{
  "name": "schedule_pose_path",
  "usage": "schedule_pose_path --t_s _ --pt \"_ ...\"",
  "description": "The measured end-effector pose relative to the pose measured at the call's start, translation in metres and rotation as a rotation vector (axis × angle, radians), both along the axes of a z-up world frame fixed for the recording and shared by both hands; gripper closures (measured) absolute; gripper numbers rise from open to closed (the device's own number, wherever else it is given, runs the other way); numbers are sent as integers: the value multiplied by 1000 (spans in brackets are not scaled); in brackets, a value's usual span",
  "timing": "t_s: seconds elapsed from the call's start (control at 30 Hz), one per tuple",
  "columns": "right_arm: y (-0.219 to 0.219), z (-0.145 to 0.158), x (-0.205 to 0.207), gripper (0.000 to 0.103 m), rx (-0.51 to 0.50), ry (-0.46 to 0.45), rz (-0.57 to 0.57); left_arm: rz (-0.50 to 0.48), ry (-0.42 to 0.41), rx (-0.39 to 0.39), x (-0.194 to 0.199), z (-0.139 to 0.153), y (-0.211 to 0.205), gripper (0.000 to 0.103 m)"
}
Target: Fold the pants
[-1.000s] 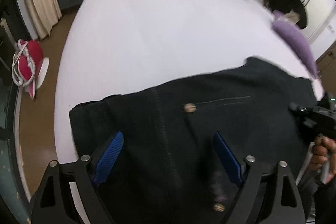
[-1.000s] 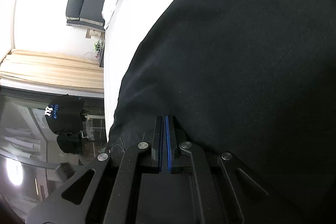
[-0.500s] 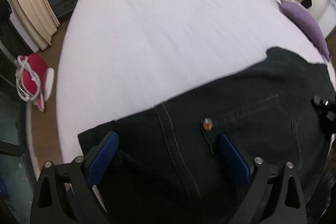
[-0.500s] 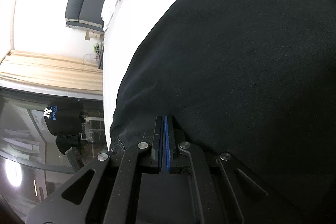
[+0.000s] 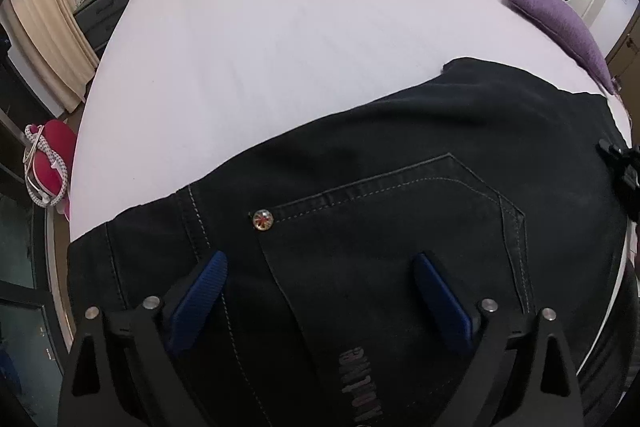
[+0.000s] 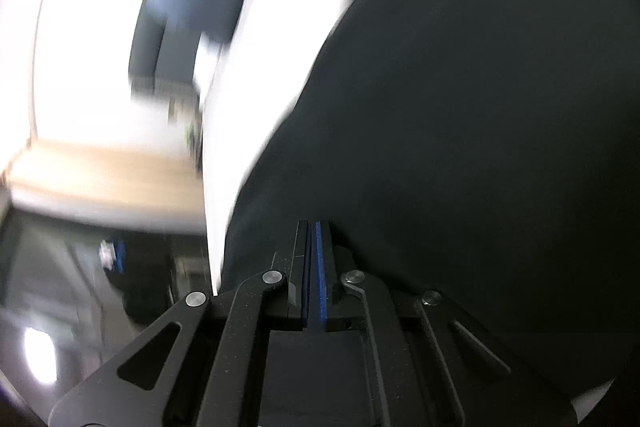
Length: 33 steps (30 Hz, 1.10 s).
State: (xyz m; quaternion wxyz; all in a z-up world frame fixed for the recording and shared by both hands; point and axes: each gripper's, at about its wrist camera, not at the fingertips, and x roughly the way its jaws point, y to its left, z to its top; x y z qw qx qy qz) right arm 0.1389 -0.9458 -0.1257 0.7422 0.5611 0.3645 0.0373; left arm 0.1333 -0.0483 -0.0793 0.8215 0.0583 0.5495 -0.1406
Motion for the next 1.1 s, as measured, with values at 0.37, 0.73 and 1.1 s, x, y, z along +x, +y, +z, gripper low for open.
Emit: schedule_pose_path --t_s 0.37,0.73,1.1 --pt "-102 45 -54 98 -21 -69 -401 9 -95 -169 -4 69 -29 11" --pt "24 -22 113 103 94 59 203 -34 75 -341 31 -5 -79 17" --pt "-110 26 33 103 -196 137 -403 55 42 -361 23 -3 -20 70"
